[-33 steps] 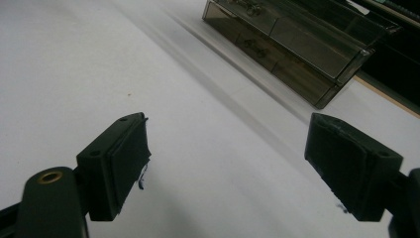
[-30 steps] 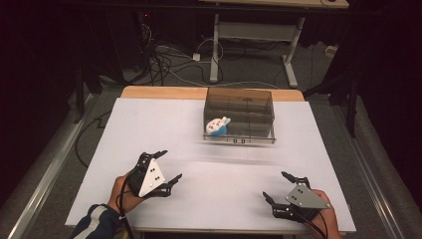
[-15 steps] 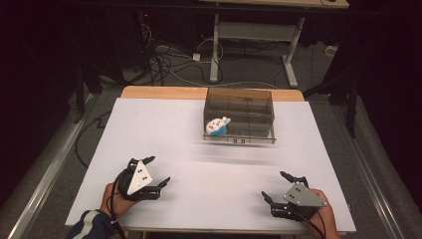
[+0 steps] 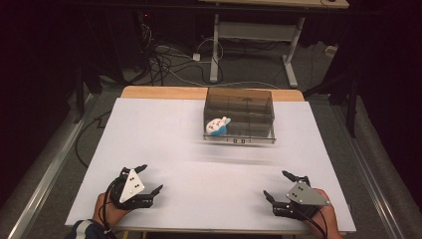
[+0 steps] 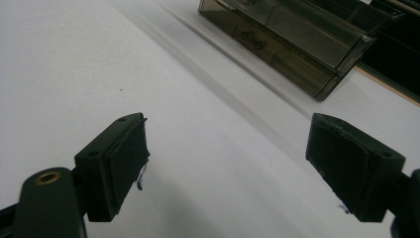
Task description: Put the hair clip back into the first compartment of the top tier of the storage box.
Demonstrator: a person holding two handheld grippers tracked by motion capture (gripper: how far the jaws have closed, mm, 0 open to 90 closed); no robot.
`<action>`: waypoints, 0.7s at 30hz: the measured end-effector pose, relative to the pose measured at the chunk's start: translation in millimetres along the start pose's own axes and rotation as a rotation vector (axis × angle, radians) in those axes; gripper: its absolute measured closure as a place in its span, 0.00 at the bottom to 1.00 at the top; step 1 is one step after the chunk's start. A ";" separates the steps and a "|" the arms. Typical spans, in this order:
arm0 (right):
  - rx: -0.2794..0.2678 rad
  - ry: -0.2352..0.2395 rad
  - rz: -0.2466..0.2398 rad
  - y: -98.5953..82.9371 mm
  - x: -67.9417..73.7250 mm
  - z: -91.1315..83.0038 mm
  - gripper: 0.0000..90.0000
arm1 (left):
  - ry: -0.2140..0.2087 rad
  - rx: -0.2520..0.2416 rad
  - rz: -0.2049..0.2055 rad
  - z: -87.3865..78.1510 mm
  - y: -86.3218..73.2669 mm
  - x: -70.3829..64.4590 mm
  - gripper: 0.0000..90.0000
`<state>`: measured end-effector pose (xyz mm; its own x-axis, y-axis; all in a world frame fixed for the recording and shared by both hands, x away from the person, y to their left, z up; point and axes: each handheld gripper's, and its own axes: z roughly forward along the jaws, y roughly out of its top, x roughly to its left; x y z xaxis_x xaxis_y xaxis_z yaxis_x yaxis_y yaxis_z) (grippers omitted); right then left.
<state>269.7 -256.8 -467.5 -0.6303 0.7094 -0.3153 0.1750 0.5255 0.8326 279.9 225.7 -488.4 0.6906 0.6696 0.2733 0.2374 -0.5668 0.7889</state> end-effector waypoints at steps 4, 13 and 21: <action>-0.004 -0.008 0.003 -0.3 -0.7 -1.7 0.19 | -0.002 -0.001 0.001 1.1 0.3 -0.8 0.21; 0.003 -0.011 -0.007 1.0 1.6 -1.5 0.19 | -0.006 -0.007 0.017 0.7 -0.9 -1.2 0.21; 0.007 -0.004 -0.005 -0.5 1.5 -0.4 0.19 | 0.006 -0.011 0.019 0.2 0.9 0.9 0.21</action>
<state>268.3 -256.1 -468.2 -0.6283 0.7087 -0.3210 0.1777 0.5324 0.8276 280.9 225.8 -487.6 0.6904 0.6620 0.2916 0.2169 -0.5740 0.7896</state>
